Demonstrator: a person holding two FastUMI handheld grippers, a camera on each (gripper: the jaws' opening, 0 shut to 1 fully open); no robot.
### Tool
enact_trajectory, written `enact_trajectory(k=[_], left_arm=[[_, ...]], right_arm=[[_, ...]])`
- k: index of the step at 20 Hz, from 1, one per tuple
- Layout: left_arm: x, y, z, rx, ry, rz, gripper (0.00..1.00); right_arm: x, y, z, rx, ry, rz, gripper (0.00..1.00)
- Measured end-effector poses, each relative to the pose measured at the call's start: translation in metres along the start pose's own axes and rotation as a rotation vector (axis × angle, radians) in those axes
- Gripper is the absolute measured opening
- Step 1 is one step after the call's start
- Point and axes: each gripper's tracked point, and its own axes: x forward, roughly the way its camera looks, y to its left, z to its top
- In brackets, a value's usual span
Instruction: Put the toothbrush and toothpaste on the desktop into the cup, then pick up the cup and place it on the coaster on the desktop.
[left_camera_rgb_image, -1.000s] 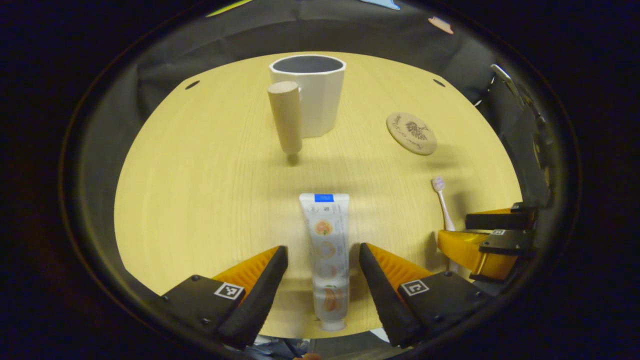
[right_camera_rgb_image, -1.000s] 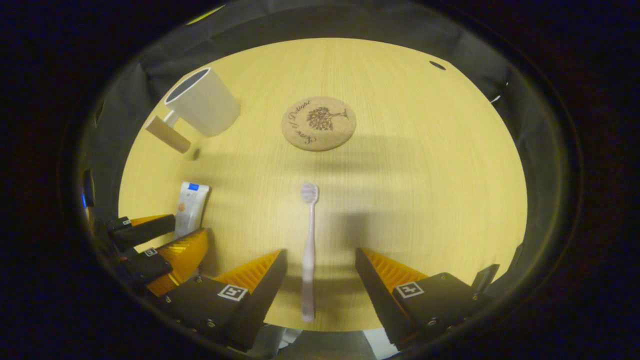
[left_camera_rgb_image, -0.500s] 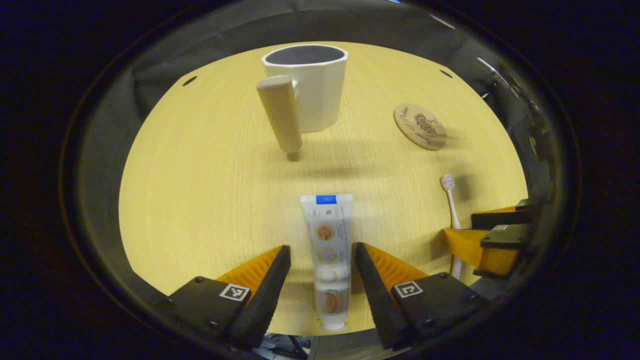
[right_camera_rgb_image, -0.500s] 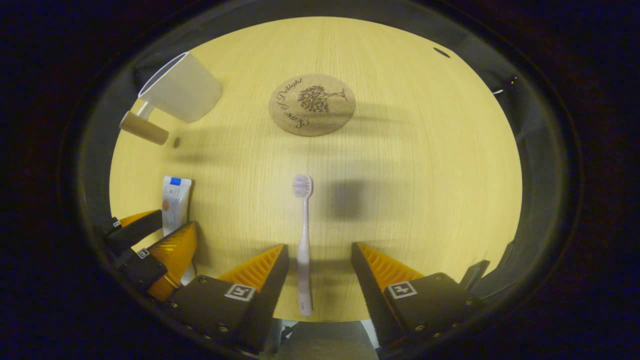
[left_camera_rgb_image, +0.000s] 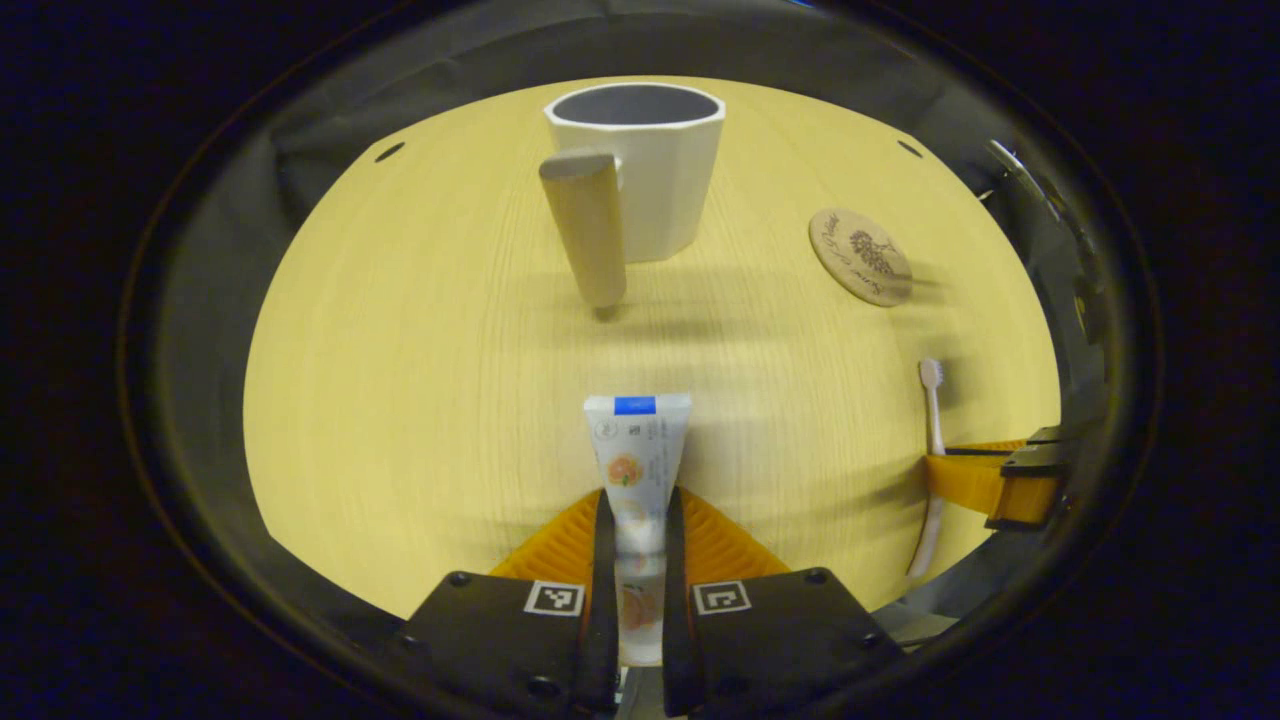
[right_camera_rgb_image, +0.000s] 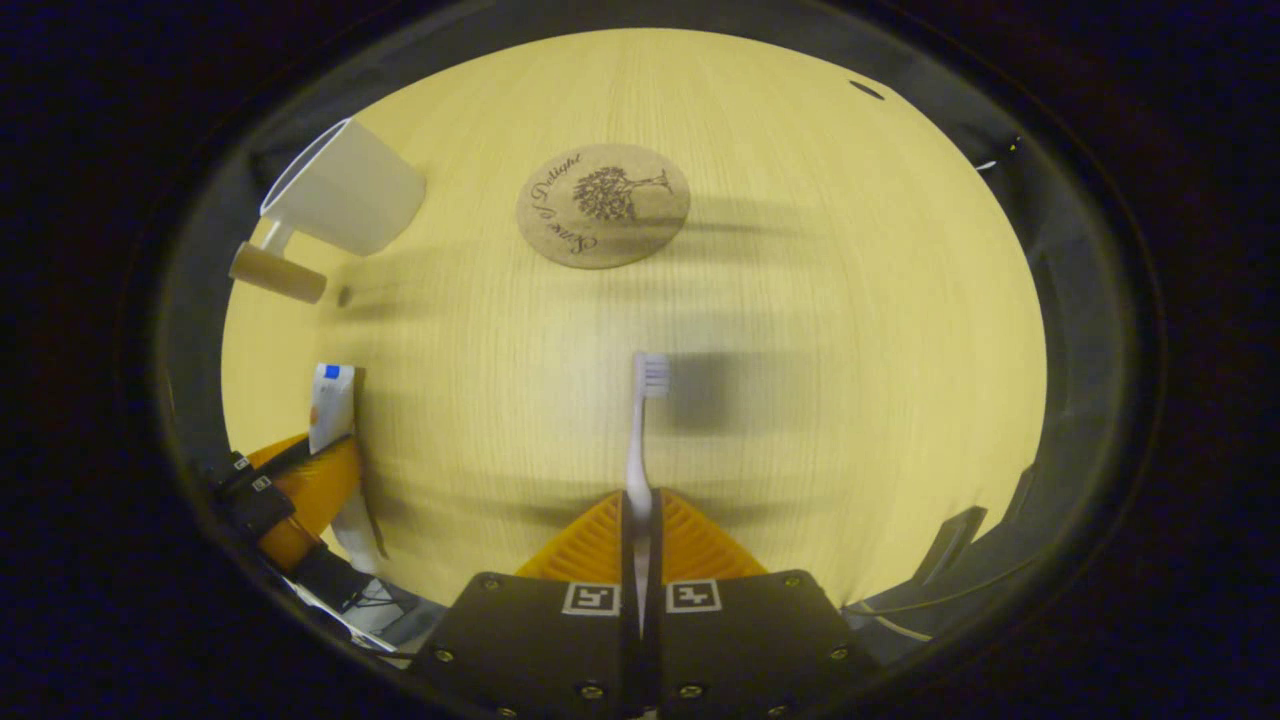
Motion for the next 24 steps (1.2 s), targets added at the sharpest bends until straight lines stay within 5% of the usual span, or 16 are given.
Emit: enact_trajectory(k=[1,2,13,24], left_arm=[[-0.004,0.0,0.005,-0.004,-0.028,0.008,0.25],[-0.001,-0.003,0.006,-0.002,-0.02,-0.015,0.15],[-0.082,-0.015,0.03,-0.055,-0.097,-0.098,0.14],[-0.177,-0.019,0.158,-0.012,-0.339,-0.131,0.14]], right_arm=[[0.0,0.0,0.002,-0.002,-0.005,0.007,0.02],[0.0,0.0,0.001,0.001,-0.004,0.014,0.02],[0.0,-0.005,0.006,0.024,0.013,0.042,0.02],[0.001,-0.007,0.005,0.073,0.008,0.081,0.02]])
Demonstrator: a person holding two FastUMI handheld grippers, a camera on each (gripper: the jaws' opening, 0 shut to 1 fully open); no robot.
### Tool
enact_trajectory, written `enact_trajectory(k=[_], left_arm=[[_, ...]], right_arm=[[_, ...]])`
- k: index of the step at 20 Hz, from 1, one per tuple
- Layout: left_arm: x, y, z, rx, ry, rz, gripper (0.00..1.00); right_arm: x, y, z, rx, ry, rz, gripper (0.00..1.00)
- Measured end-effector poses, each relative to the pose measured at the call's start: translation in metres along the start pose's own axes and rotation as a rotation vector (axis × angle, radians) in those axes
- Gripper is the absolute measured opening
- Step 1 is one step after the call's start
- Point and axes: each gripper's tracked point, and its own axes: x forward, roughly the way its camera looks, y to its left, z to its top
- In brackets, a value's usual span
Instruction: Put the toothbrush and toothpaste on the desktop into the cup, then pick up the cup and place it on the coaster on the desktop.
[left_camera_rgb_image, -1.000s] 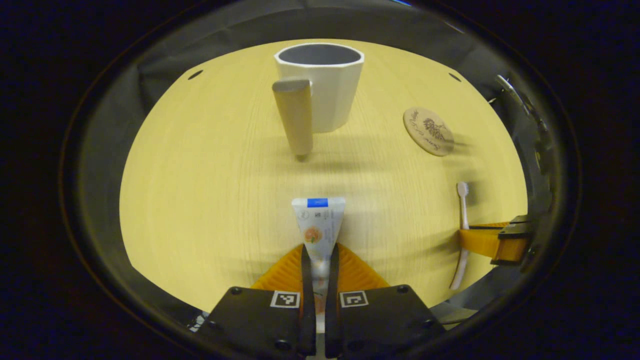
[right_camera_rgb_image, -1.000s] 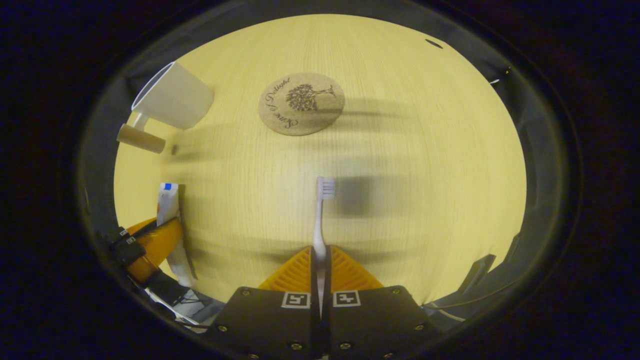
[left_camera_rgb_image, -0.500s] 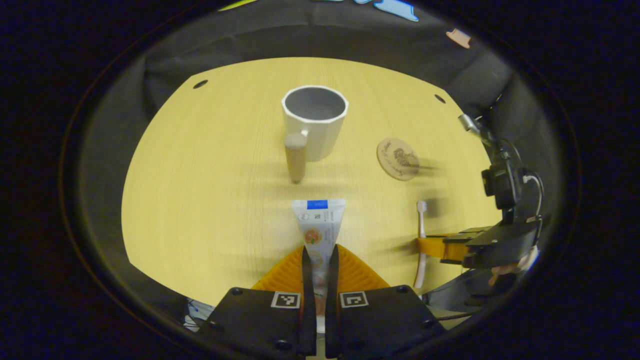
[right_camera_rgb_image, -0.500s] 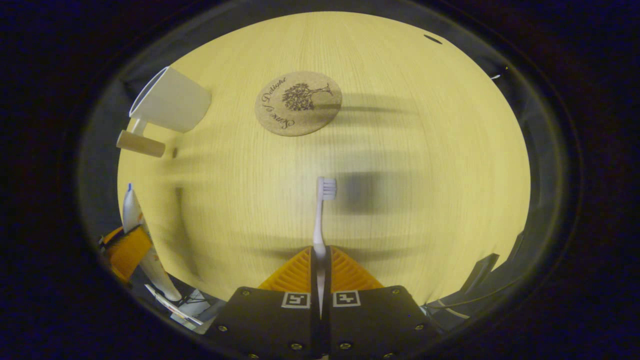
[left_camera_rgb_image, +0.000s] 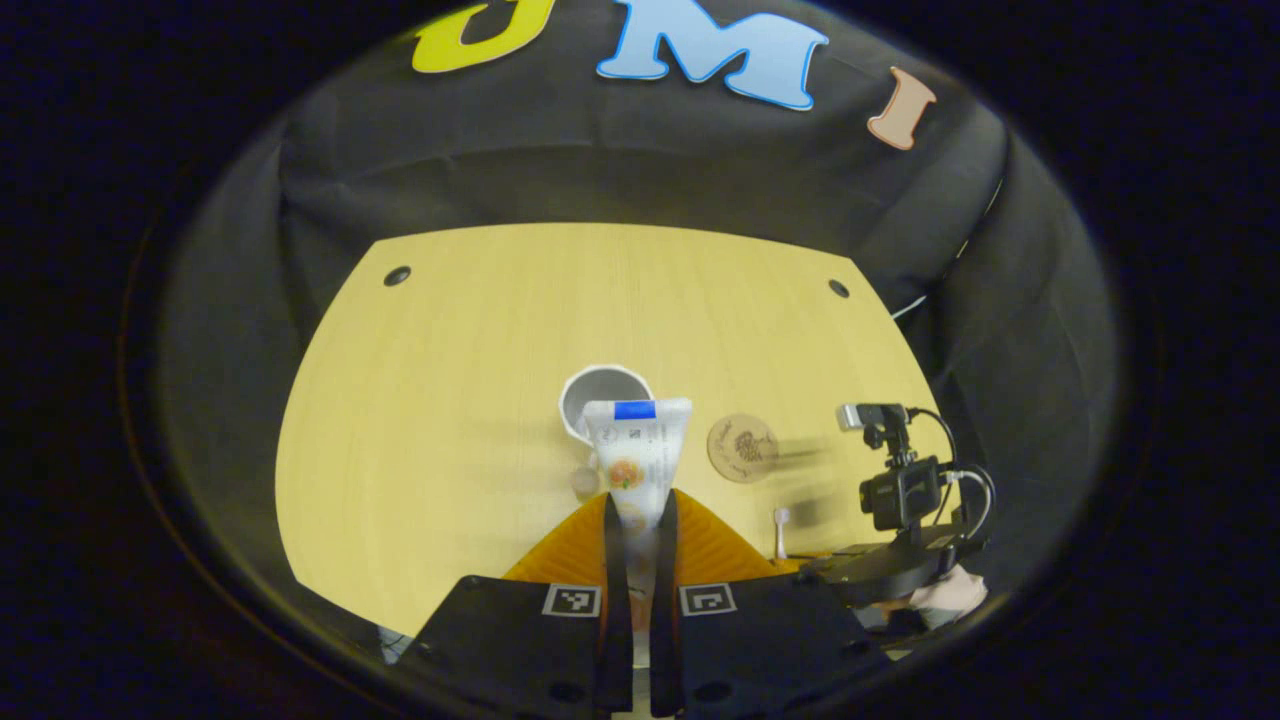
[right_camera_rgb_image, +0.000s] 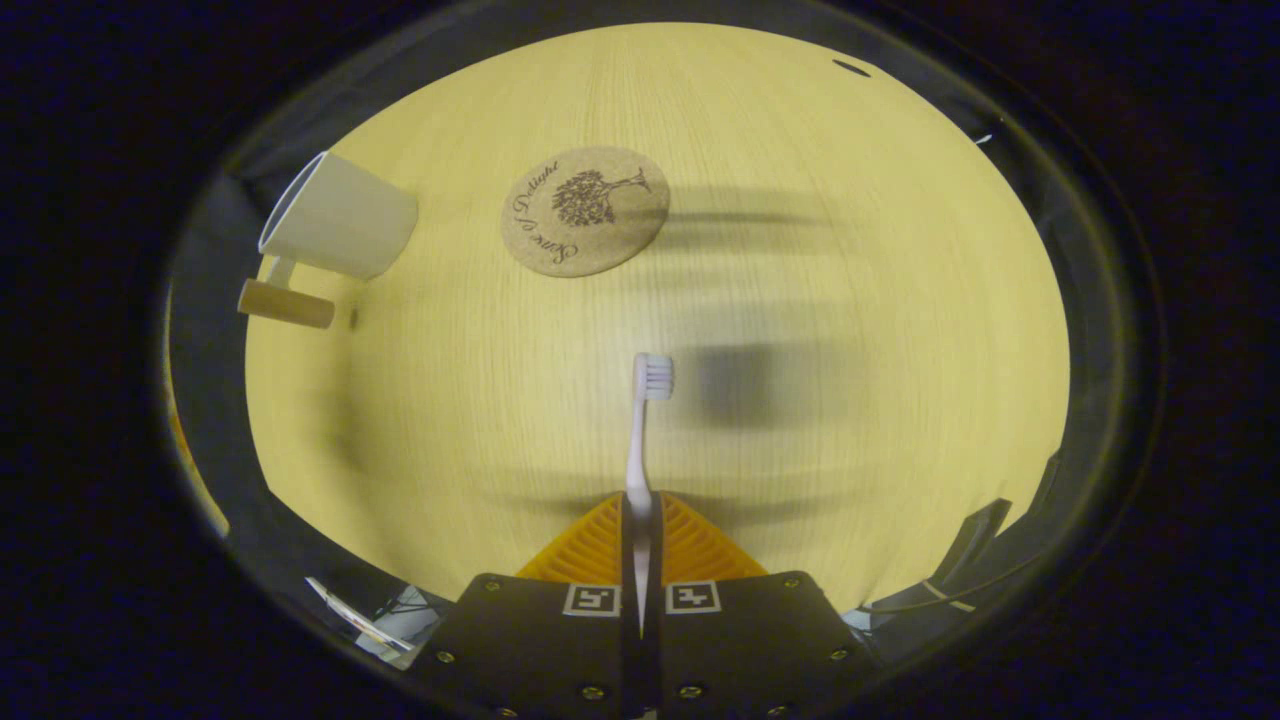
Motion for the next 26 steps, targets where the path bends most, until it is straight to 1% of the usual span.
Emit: enact_trajectory(k=[6,9,10,12,14,17,22,25,26], left_arm=[[0.035,0.018,0.073,0.026,-0.077,0.025,0.14],[0.059,0.022,0.106,0.067,-0.136,0.05,0.14],[0.066,0.022,0.113,0.078,-0.154,0.05,0.14],[0.082,0.015,0.124,0.077,-0.193,0.026,0.14],[0.098,0.012,0.131,0.059,-0.234,0.002,0.14],[0.116,0.016,0.136,0.064,-0.293,0.008,0.14],[0.137,0.018,0.13,0.047,-0.339,0.004,0.14],[0.133,0.009,0.132,0.099,-0.406,-0.013,0.15],[0.133,0.005,0.129,0.116,-0.407,-0.014,0.18]], right_arm=[[0.0,-0.001,0.0,0.015,-0.011,0.011,0.02],[0.0,-0.001,0.0,0.013,-0.017,0.006,0.02],[0.001,-0.001,0.0,0.012,-0.019,0.004,0.02],[0.001,-0.001,0.0,0.011,-0.021,0.003,0.02],[0.001,-0.001,0.0,0.01,-0.022,0.003,0.02],[0.0,-0.001,0.0,0.002,-0.026,0.004,0.02],[0.0,-0.001,0.0,-0.009,-0.036,0.01,0.02],[0.0,-0.002,0.0,0.0,-0.033,0.02,0.02],[0.0,-0.002,0.0,0.005,-0.031,0.024,0.02]])
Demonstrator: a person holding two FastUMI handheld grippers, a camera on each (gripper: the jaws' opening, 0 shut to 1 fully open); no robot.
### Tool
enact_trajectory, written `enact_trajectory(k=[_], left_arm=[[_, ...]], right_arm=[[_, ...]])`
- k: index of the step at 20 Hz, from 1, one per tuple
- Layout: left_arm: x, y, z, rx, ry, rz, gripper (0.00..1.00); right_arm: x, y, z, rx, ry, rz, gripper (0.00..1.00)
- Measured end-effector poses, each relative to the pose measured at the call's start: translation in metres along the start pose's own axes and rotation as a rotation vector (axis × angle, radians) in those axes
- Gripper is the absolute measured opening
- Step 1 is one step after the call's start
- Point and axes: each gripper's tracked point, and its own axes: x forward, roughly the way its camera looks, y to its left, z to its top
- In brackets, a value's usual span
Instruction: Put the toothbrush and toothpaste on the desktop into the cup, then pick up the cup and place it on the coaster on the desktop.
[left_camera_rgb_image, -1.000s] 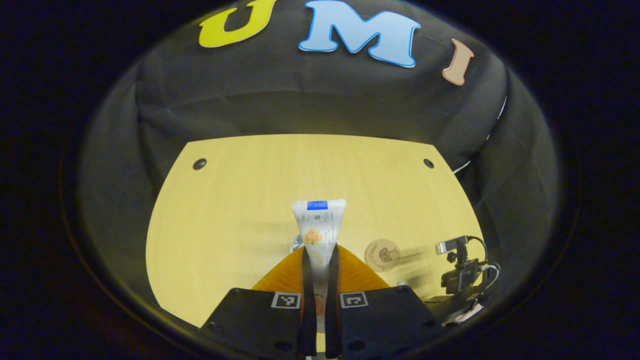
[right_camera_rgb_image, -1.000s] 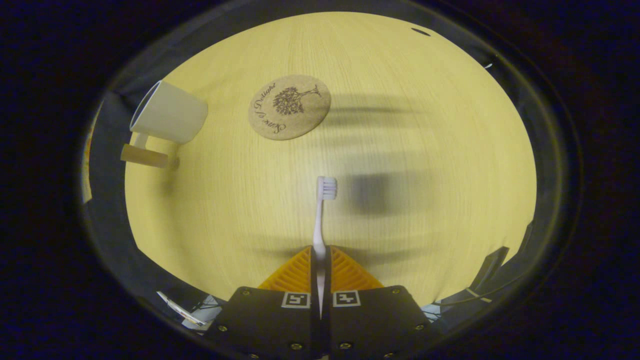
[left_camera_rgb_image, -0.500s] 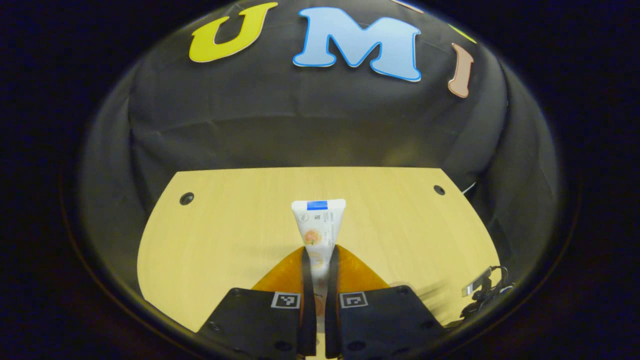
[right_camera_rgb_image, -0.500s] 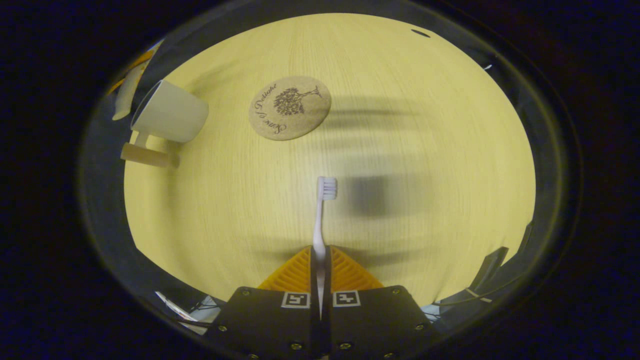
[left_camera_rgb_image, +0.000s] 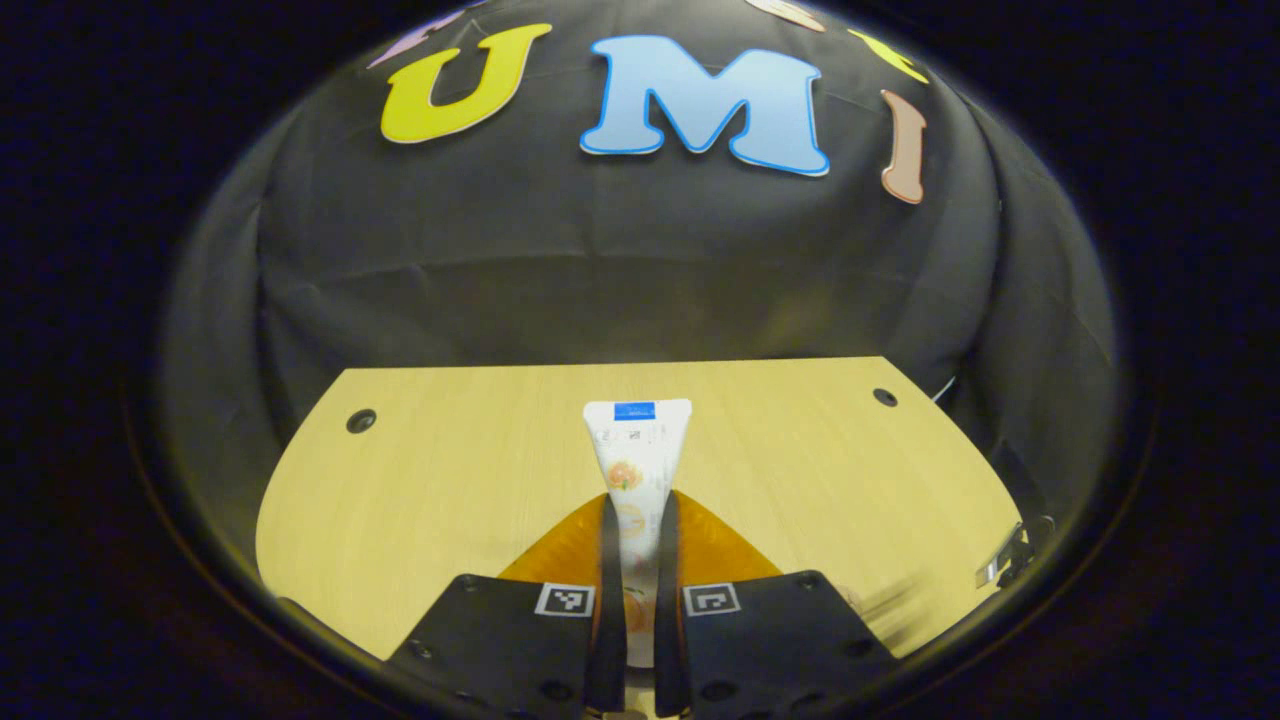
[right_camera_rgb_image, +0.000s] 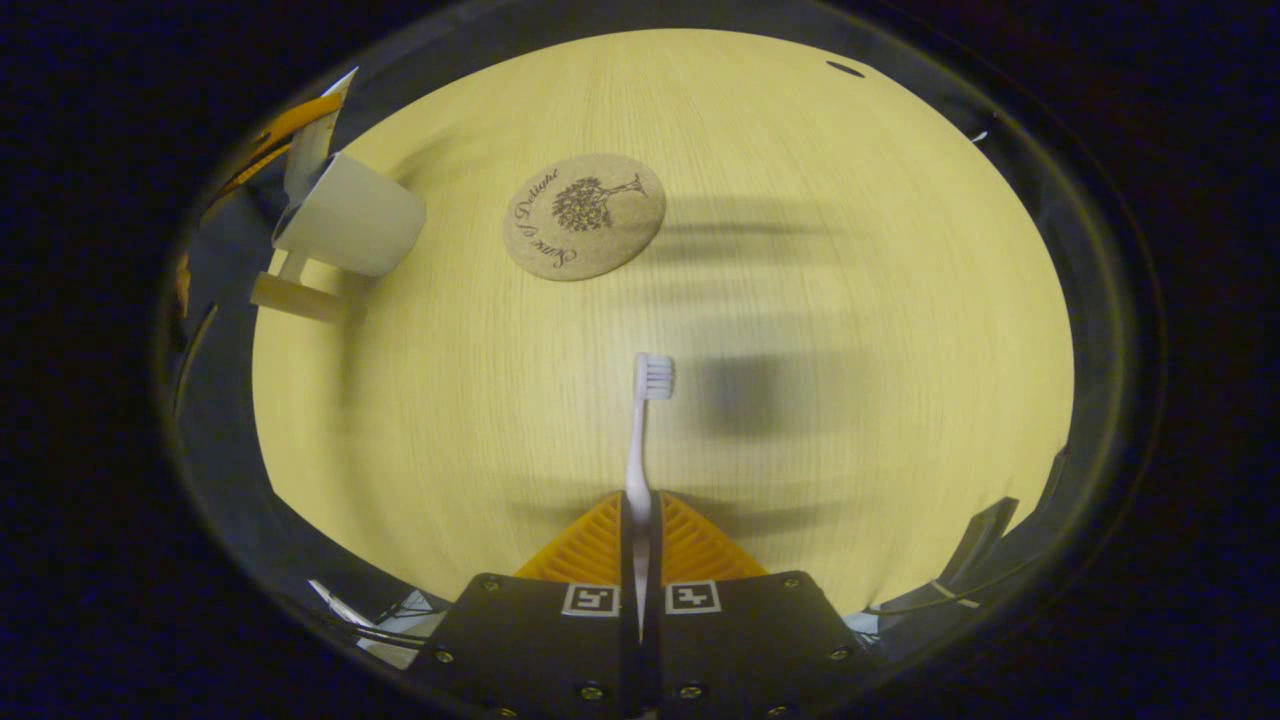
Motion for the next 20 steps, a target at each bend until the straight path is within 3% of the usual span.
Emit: enact_trajectory(k=[1,6,8,13,15,16,17,20], left_arm=[[0.0,-0.002,-0.006,0.009,0.007,-0.001,0.17],[-0.011,-0.01,-0.019,-0.044,0.009,-0.045,0.28],[-0.016,-0.012,-0.023,-0.052,0.018,-0.052,0.65],[-0.03,-0.011,-0.018,-0.062,-0.001,-0.049,0.84],[-0.041,-0.011,-0.018,-0.055,-0.007,-0.05,0.84],[-0.047,-0.011,-0.016,-0.054,-0.009,-0.052,0.78],[-0.054,-0.012,-0.016,-0.054,-0.011,-0.056,0.84],[-0.068,-0.012,-0.012,-0.057,-0.023,-0.058,0.84]], right_arm=[[0.0,0.0,0.001,0.005,0.002,0.002,0.02],[0.0,0.0,0.0,-0.003,-0.007,0.002,0.02],[-0.002,0.0,-0.001,-0.001,-0.009,0.001,0.02],[0.0,0.0,0.001,0.005,-0.025,0.009,0.02],[0.0,0.001,0.0,0.013,-0.027,0.014,0.02],[-0.001,0.002,0.0,0.016,-0.03,0.018,0.02],[-0.003,0.003,0.003,0.023,-0.039,0.026,0.02],[-0.018,0.016,0.022,0.057,-0.092,0.071,0.02]])
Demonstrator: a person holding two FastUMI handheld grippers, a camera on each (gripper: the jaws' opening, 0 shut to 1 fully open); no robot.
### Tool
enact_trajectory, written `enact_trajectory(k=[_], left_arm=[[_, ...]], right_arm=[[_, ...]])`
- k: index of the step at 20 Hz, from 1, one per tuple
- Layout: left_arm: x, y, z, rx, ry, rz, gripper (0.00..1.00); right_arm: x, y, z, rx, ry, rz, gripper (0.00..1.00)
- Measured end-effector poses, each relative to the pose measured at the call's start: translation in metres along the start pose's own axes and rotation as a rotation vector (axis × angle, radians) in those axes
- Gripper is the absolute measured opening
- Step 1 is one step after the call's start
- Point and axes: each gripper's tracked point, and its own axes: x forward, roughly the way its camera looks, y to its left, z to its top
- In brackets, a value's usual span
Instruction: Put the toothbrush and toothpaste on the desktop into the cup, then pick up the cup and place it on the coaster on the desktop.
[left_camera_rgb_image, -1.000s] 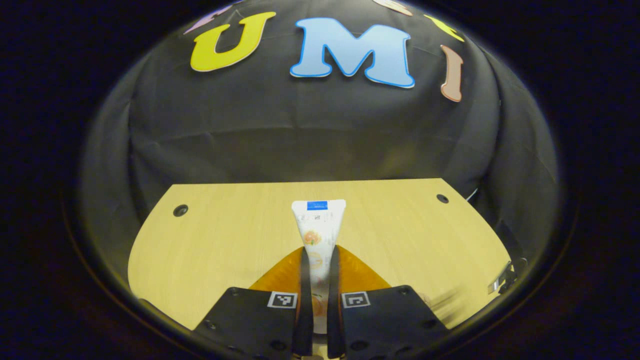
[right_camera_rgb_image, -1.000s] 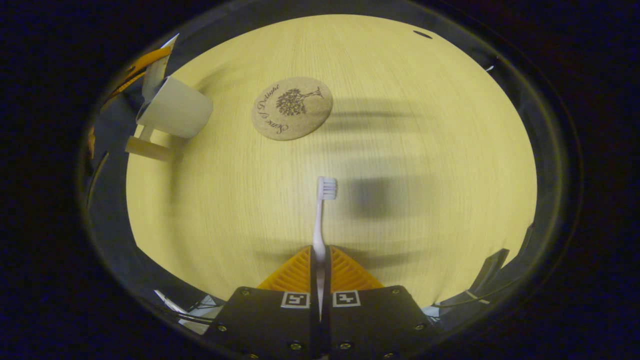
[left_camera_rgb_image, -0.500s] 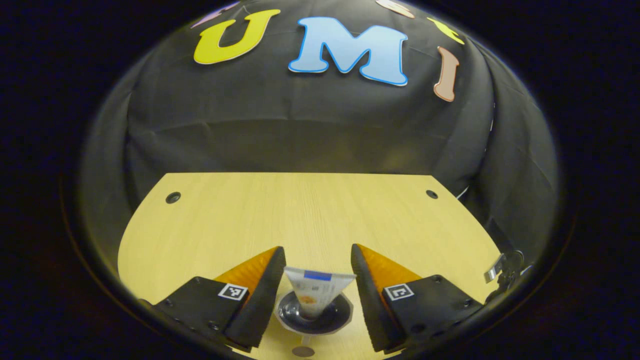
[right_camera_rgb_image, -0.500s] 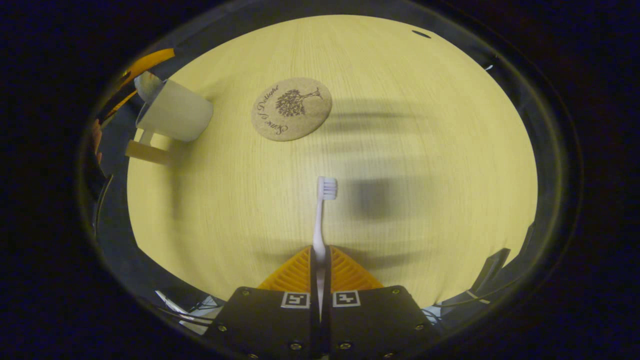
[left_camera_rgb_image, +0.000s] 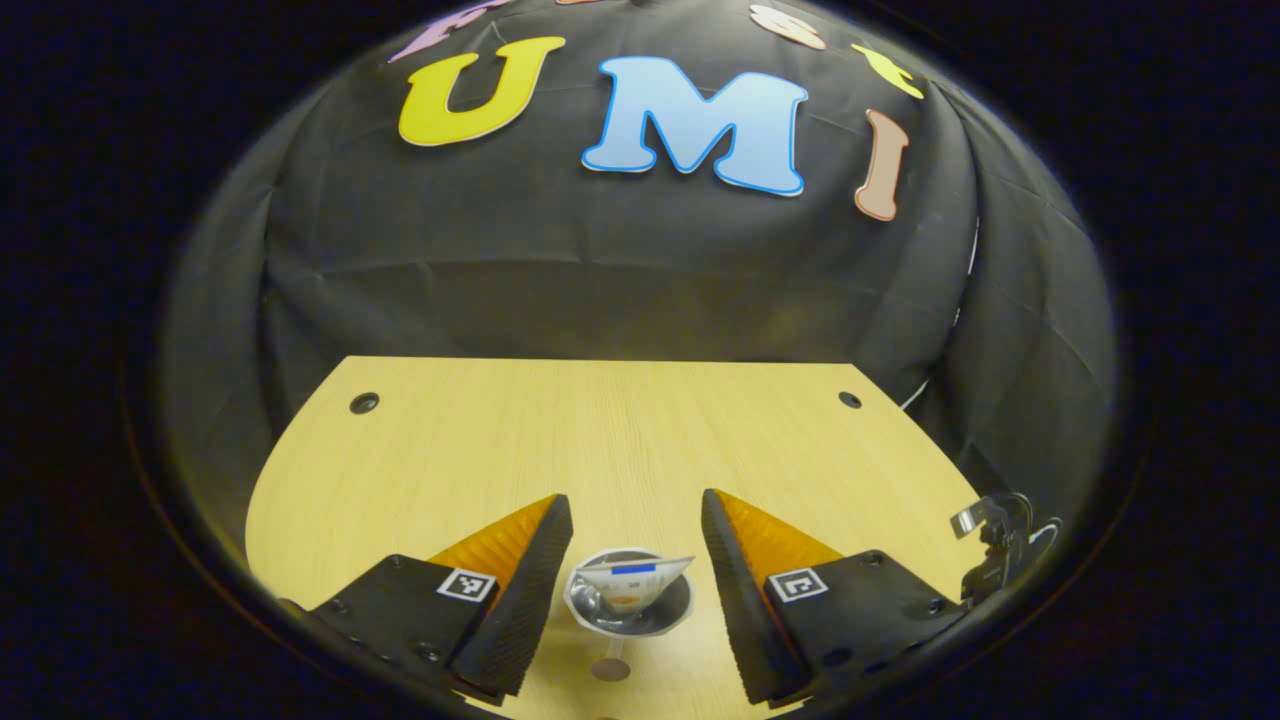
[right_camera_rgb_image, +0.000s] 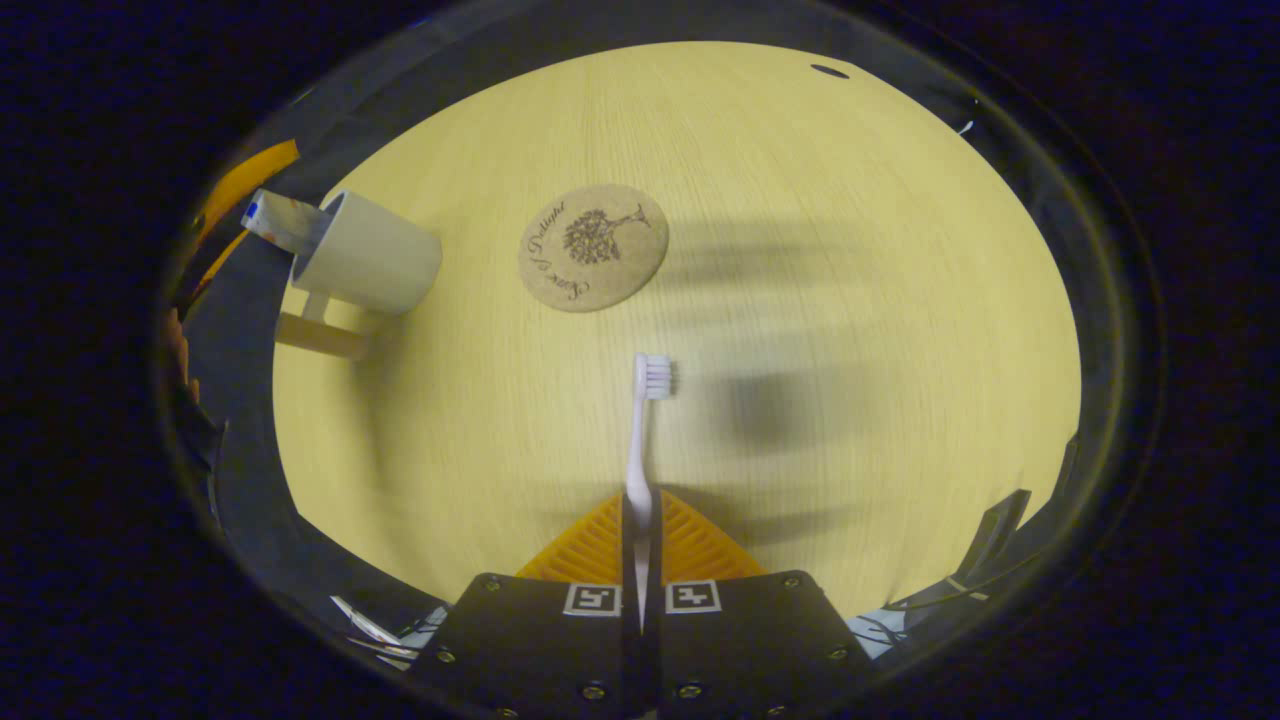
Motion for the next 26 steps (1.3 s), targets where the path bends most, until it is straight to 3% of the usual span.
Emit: enact_trajectory(k=[1,2,3,11,12,15,19,26], left_arm=[[-0.004,0.001,0.001,-0.002,-0.003,0.001,0.78],[-0.008,0.002,0.002,-0.005,-0.005,0.002,0.89],[-0.015,0.005,0.001,-0.008,-0.006,0.004,0.78],[-0.068,0.036,-0.013,-0.05,-0.005,0.022,0.78],[-0.075,0.043,-0.015,-0.054,-0.004,0.029,0.84],[-0.093,0.067,-0.021,-0.06,-0.001,0.057,0.84],[-0.118,0.108,-0.031,-0.063,0.007,0.105,0.84],[-0.161,0.164,-0.046,-0.111,0.017,0.185,0.84]], right_arm=[[-0.005,0.005,0.01,0.003,-0.024,0.008,0.02],[-0.012,0.01,0.021,0.001,-0.053,0.014,0.02],[-0.02,0.016,0.033,-0.006,-0.083,0.021,0.02],[-0.069,0.082,0.119,-0.112,-0.296,0.053,0.02],[-0.082,0.09,0.128,-0.117,-0.317,0.064,0.02],[-0.105,0.111,0.159,-0.111,-0.382,0.095,0.02],[-0.108,0.147,0.187,-0.097,-0.464,0.11,0.02],[-0.108,0.178,0.222,-0.079,-0.587,0.095,0.02]])
